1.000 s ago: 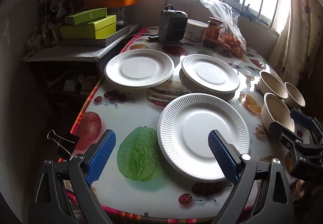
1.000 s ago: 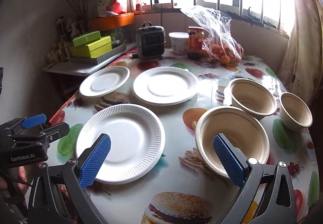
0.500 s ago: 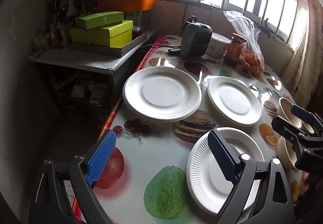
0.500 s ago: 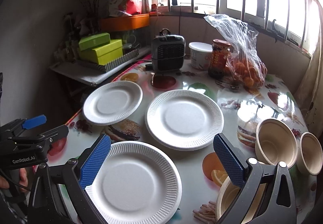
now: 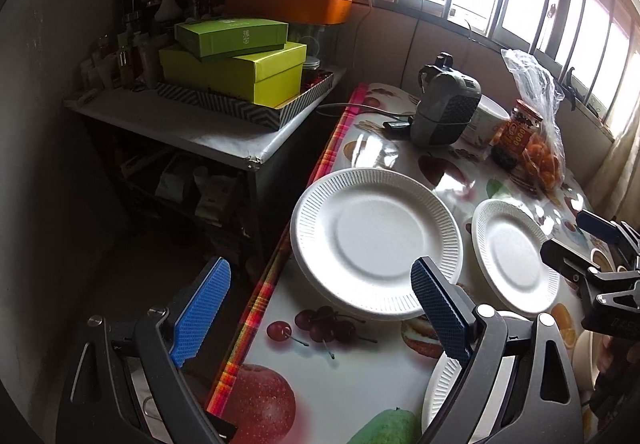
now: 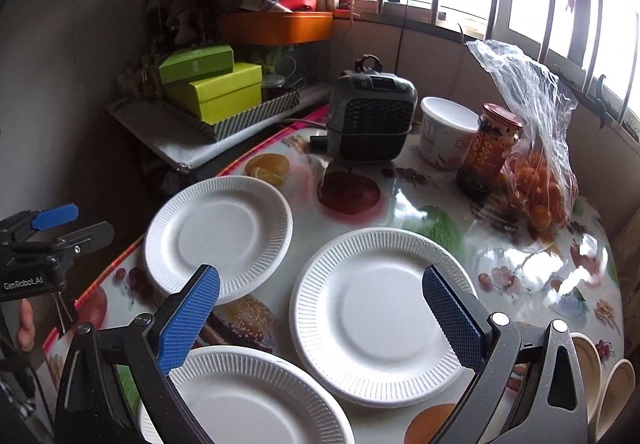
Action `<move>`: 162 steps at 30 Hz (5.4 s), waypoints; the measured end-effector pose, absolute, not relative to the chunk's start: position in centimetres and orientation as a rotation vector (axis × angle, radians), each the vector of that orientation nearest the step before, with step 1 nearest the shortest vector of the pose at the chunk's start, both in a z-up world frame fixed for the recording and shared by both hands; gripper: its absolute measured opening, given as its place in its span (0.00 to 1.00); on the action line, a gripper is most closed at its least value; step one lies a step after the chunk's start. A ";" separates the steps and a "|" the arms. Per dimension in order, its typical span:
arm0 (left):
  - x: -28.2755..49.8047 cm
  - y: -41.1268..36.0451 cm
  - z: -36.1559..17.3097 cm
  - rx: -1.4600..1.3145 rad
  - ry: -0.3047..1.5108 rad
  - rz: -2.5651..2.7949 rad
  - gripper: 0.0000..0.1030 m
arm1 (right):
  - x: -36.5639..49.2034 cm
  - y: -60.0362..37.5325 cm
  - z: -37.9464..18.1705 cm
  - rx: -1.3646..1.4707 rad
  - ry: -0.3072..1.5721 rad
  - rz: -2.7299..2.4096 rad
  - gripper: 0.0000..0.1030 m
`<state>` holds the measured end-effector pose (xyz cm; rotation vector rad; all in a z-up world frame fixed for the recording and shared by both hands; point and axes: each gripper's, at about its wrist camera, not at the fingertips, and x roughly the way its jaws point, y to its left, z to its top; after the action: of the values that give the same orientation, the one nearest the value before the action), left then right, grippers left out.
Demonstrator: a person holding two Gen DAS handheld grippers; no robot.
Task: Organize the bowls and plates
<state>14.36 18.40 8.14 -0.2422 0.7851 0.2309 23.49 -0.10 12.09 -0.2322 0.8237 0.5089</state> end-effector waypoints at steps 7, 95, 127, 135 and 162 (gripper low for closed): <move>16.0 19.4 7.0 -0.253 0.821 0.240 0.89 | 25.7 0.9 11.6 -0.248 0.864 0.536 0.99; 19.3 22.4 3.3 -0.479 0.957 0.159 0.19 | 34.5 4.6 5.1 0.053 1.262 0.611 0.14; 14.9 14.5 5.4 -0.420 0.982 -0.017 0.19 | 25.2 -6.3 9.3 0.109 1.231 0.566 0.14; 14.1 12.8 4.7 -0.403 1.014 -0.045 0.19 | 23.3 -8.4 8.7 0.121 1.247 0.545 0.14; 12.3 10.6 2.3 -0.376 1.096 -0.076 0.19 | 19.0 -10.4 5.9 0.105 1.320 0.498 0.14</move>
<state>12.29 10.65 2.31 -0.3762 1.0960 -0.0760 19.02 -10.44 5.91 0.1050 1.3204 0.4979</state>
